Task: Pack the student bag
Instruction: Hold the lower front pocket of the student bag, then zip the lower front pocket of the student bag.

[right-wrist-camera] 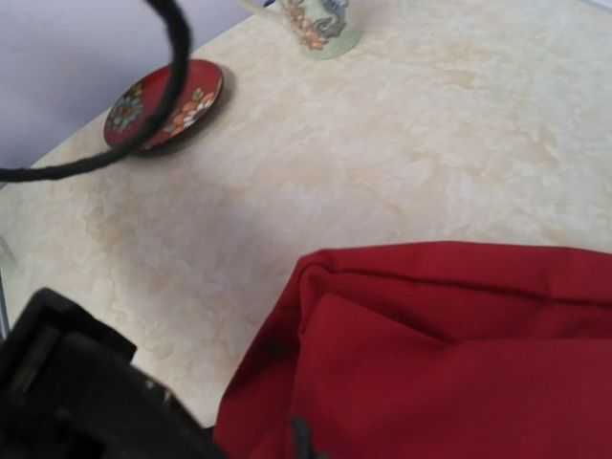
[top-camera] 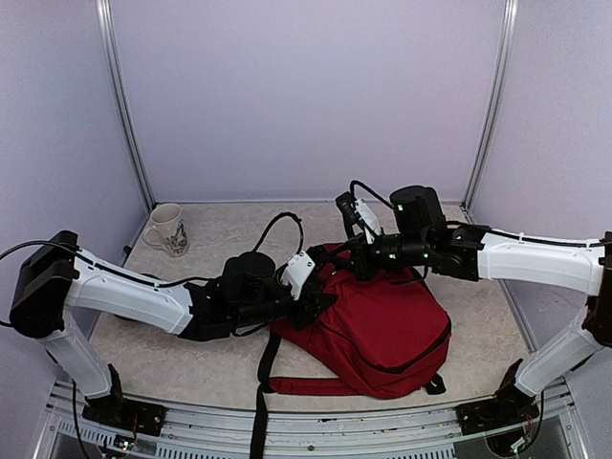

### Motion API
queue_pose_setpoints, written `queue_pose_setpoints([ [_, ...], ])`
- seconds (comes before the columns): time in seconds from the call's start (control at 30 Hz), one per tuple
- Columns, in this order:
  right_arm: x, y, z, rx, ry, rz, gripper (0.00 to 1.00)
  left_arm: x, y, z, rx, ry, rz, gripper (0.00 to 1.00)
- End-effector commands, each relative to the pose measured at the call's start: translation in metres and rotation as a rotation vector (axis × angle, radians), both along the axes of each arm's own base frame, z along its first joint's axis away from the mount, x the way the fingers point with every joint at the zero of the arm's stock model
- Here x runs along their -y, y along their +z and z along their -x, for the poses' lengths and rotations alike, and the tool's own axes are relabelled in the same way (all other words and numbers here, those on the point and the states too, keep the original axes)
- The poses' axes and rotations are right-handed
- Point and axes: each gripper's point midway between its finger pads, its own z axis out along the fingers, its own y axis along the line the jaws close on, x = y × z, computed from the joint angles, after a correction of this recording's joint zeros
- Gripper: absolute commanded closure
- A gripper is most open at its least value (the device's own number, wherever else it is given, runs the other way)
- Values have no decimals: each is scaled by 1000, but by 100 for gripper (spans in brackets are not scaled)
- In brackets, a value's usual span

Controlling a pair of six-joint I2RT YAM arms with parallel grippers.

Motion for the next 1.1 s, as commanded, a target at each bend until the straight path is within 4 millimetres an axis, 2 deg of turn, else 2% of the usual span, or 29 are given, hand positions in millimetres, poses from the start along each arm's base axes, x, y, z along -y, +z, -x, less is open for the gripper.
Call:
queue_pose_setpoints([
  [0.0, 11, 51, -20, 107, -59, -146, 100, -3, -6, 3, -36, -31, -7, 70],
  [0.07, 17, 50, -28, 110, -85, -139, 100, -4, -8, 4, -47, -33, -12, 88],
  [0.13, 28, 49, -41, 119, -134, -135, 100, -6, -10, 4, -53, -26, -14, 100],
  [0.23, 48, 46, -61, 141, -226, -112, 100, -8, -9, 7, -62, -28, -8, 100],
  [0.37, 76, 32, -87, 151, -336, -25, 100, -9, -5, 17, -58, -48, -15, 100],
  [0.53, 118, 25, -113, 155, -451, -8, 100, -18, -5, 25, -53, -33, -35, 100],
  [0.7, 162, -7, -129, 105, -559, 86, 100, -34, -3, 31, -53, 4, -37, 100],
  [0.83, 212, -37, -136, 44, -691, 90, 100, -52, -6, 33, -57, 46, -43, 100],
  [0.9, 219, -59, -137, -3, -699, 100, 100, -59, -8, 34, -54, 59, -46, 100],
  [1.0, 210, -89, -129, -96, -652, 94, 100, -66, -15, 33, -61, 78, -69, 100],
  [1.07, 211, -98, -126, -115, -656, 93, 100, -68, -17, 33, -67, 85, -76, 100],
])
